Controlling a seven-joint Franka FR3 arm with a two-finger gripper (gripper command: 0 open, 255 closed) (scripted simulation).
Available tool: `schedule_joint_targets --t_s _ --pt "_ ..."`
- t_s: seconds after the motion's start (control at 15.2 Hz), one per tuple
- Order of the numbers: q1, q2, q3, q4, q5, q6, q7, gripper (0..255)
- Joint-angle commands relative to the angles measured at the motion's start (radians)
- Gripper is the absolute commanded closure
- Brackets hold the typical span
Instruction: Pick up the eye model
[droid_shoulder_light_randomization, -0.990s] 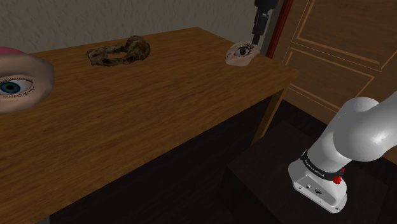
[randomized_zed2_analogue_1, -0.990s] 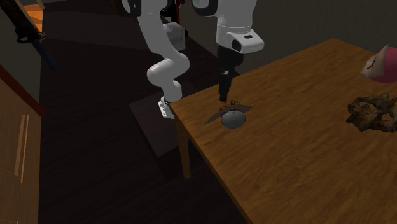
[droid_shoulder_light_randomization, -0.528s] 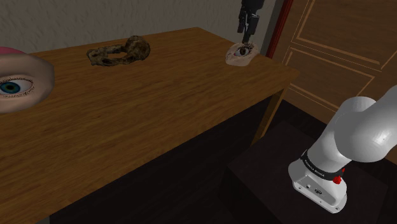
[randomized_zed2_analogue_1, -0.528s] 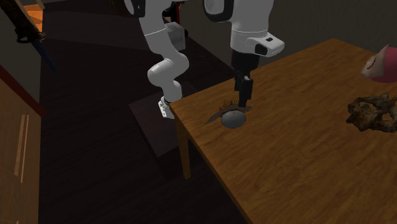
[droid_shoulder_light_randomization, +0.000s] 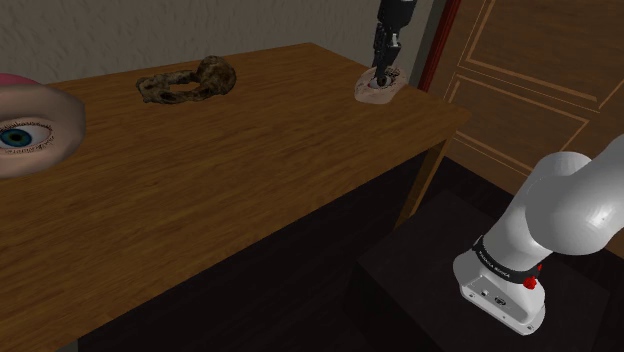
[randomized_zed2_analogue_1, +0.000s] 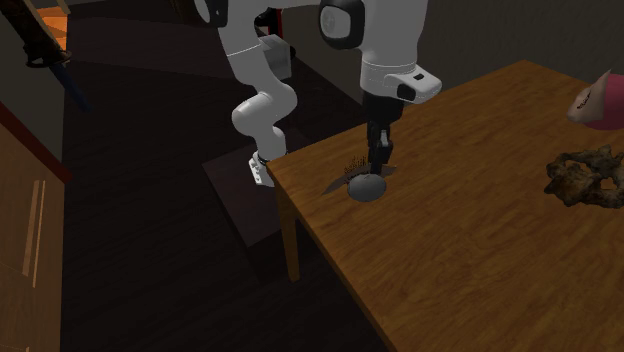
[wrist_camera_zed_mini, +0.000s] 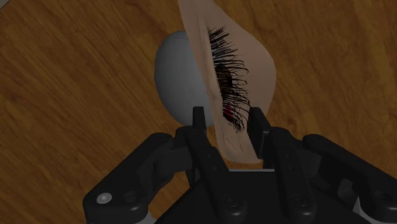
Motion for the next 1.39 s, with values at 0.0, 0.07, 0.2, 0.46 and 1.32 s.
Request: schedule_joint_targets --t_s 0.0,0.07,0.2,0.46,1.32 --pt "0.0 0.0 0.0 -0.001 0.0 0.0 0.0 255" --pt "0.0 0.0 0.0 -0.001 0.0 0.0 0.0 255" --pt "0.0 0.0 0.0 -0.001 0.0 0.0 0.0 255" --pt "0.0 0.003 0.0 0.015 0.001 -0.013 -0.001 255" --pt "0.004 0.045 0.003 0.232 0.009 -0.188 -0.015 255"
